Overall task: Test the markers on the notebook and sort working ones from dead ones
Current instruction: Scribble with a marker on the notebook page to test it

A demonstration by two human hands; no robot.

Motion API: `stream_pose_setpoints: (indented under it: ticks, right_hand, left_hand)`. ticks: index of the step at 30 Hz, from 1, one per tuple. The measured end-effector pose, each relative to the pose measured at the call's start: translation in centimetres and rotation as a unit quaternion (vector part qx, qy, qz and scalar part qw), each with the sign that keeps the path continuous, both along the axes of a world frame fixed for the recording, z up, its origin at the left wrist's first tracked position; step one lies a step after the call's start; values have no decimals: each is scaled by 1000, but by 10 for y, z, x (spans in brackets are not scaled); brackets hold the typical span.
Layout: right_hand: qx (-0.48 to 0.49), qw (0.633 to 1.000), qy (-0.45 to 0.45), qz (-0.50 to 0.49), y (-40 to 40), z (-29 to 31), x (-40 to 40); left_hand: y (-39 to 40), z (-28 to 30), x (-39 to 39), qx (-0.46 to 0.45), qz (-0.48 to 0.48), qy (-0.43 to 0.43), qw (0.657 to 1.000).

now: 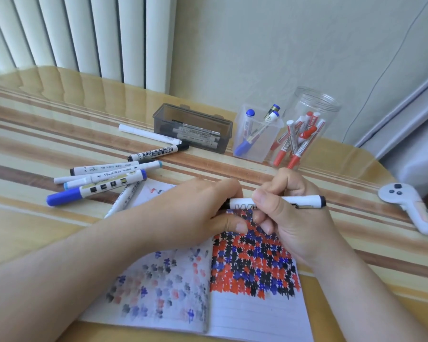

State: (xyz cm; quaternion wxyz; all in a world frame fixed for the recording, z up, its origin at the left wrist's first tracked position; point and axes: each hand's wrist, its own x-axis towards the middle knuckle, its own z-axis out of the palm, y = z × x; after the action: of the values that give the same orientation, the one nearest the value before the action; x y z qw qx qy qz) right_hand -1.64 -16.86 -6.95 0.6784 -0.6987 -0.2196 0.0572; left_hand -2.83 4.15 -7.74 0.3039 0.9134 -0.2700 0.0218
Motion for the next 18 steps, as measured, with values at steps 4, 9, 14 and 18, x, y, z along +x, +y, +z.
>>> stream_pose_setpoints:
  ticks: [4, 9, 14, 18]
  right_hand:
    - [-37, 997, -65, -3, 6, 5, -6]
    - [-49, 995, -88, 1, 5, 7, -8]
    - [-42, 996, -80, -2, 6, 3, -8]
    - [22, 999, -21, -24, 9, -2, -3]
  left_hand:
    - [-6, -3, -5, -19, 72, -43, 996]
    - [-18, -4, -6, -5, 118, -54, 992]
    - [-17, -10, -5, -1, 123, -56, 991]
    - [-14, -16, -3, -23, 106, -126, 986]
